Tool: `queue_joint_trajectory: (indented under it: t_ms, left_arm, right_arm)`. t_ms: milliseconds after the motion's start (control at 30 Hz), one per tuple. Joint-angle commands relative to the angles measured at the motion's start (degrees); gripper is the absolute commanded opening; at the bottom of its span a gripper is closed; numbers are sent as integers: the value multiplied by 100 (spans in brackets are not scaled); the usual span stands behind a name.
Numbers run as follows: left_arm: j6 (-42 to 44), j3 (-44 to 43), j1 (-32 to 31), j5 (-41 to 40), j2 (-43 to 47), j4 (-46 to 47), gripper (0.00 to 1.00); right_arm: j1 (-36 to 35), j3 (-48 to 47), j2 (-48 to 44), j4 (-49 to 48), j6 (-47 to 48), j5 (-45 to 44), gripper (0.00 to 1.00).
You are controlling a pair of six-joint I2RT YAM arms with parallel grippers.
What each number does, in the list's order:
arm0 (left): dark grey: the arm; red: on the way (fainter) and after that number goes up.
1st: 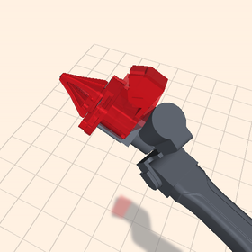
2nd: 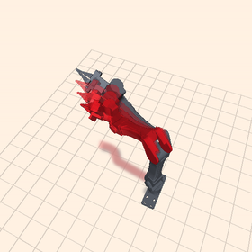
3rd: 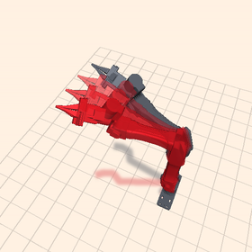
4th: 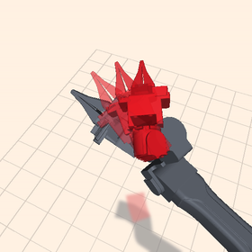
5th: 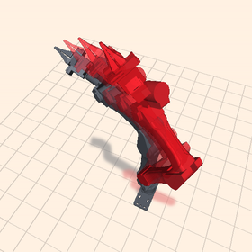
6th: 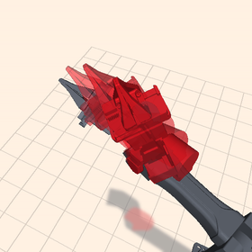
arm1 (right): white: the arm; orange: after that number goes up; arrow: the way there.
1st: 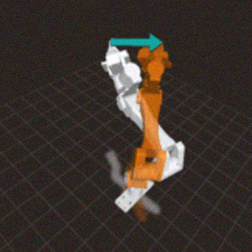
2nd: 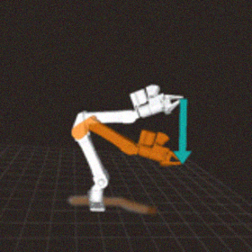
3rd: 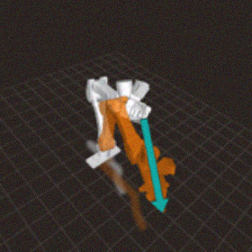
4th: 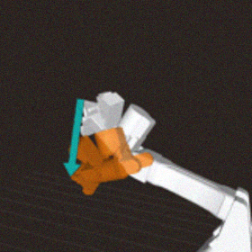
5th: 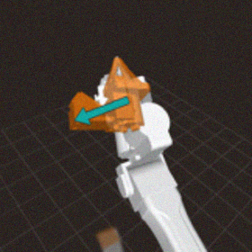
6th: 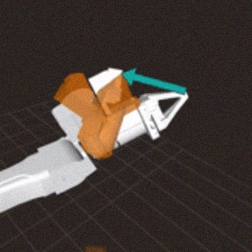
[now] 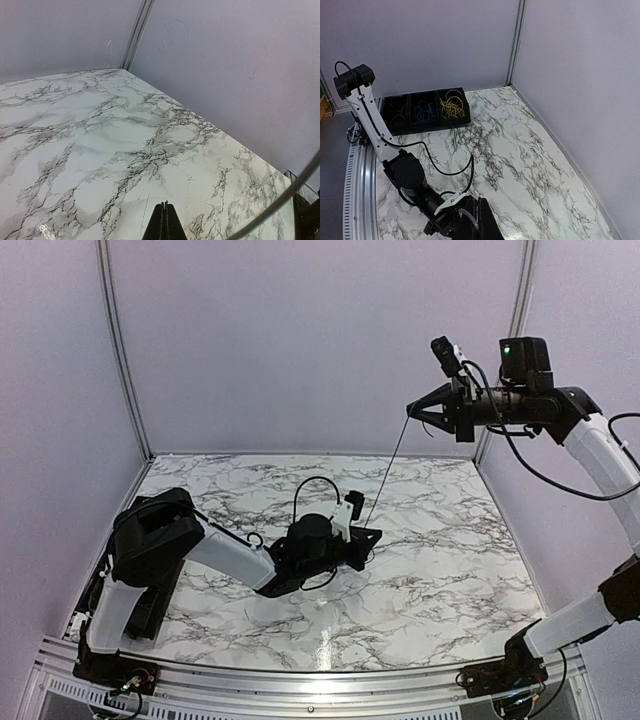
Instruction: Untangle the cables
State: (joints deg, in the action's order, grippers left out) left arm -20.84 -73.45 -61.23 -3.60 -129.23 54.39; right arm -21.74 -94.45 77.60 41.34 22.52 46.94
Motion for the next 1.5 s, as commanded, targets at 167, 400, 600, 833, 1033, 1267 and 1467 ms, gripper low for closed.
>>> queue_joint_trajectory:
  t_ms: [167,400,600,833,1033,1267,1467]
  left_arm:
    - [-173,463,-12,-162,-85,-9,10]
    - [-176,1050,-12,-235,347,309,1]
    - [-97,1960,-20,-495,1375,532,0]
    - [-115,2273,3,-900,3039,-1556,0]
    - [-282,1822,2,-1209,3948,-4584,0]
    - [-680,1336,6,-2158,4573,-7531,0]
    - [-1507,1351,11,-2886,5585,-8963,0]
  right_arm:
    - [178,-370,-197,-287,-363,136,0]
    - [194,371,-231,-595,-317,-147,0]
    - [274,1466,-351,-1001,-101,-945,0]
    - [275,2681,-154,-764,1101,-245,33]
    - [267,3039,143,-715,1433,443,49]
    - [31,3082,634,-624,1529,571,50]
    - [-311,3192,645,-657,1582,305,51]
